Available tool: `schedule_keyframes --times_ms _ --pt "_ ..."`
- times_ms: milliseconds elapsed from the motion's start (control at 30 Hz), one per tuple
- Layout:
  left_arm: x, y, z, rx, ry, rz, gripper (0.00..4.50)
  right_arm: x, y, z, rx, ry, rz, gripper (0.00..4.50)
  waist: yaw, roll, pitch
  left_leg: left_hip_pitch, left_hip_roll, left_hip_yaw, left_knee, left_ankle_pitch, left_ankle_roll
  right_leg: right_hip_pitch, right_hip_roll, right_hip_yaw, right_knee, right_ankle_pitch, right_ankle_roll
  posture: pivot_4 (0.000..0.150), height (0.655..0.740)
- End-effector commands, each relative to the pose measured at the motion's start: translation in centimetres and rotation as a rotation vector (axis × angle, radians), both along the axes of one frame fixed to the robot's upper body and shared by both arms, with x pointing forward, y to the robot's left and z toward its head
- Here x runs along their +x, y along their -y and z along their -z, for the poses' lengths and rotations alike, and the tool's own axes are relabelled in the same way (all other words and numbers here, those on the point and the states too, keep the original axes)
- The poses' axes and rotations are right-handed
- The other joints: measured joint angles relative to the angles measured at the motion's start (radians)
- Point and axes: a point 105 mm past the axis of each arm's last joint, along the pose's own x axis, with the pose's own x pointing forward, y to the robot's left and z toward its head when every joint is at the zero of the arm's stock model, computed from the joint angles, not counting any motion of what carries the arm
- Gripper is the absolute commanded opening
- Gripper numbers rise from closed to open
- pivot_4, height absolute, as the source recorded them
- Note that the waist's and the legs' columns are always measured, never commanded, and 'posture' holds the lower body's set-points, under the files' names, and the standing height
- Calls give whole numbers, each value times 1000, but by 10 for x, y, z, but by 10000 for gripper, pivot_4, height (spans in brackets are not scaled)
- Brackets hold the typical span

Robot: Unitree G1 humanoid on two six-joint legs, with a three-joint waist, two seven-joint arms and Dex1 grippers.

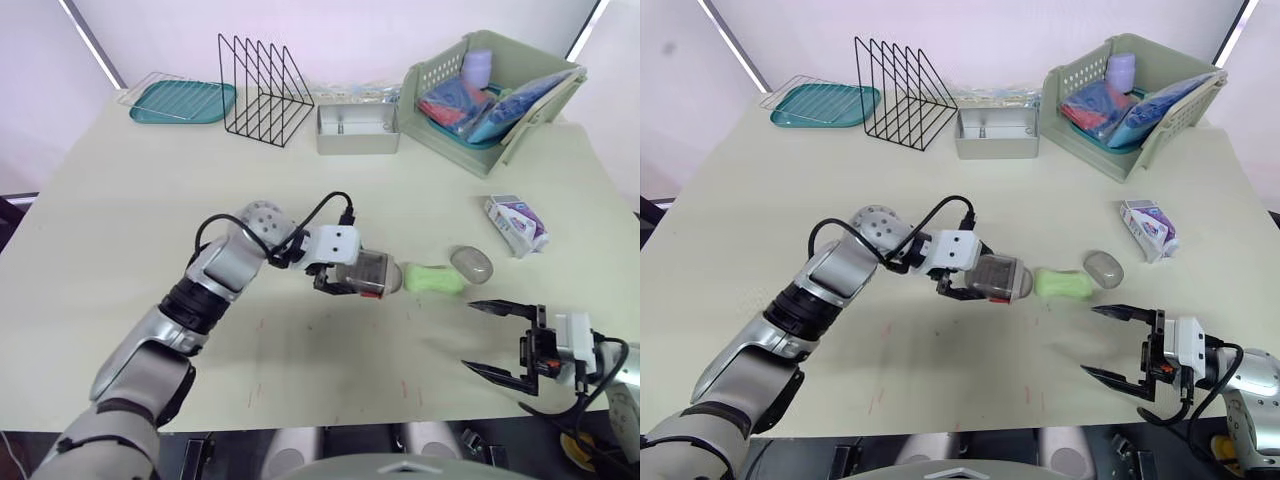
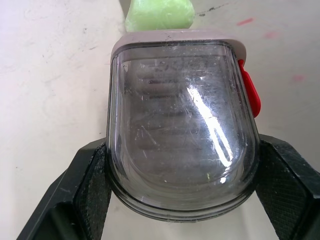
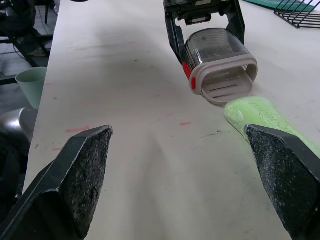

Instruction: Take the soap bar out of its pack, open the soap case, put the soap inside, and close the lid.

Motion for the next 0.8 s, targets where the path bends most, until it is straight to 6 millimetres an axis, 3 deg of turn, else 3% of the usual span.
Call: schedule_keyframes --times_ms 33,300,800 --pt "4 5 -7 24 22 5 35974 0 -2 -4 13 24 0 44432 1 0 0 0 0 0 0 0 0 0 0 0 0 0 0 1500 7400" --pt "3 -7 -13 106 -3 -14 35974 3 -6 -3 26 22 8 44432 -4 0 0 0 0 0 0 0 0 0 0 0 0 0 0 1500 7400" --pt "-5 -62 -16 40 -3 -105 35974 14 -8 -14 164 -38 93 44432 0 0 0 1 1 -2 0 0 0 0 0 0 0 0 0 1500 7400"
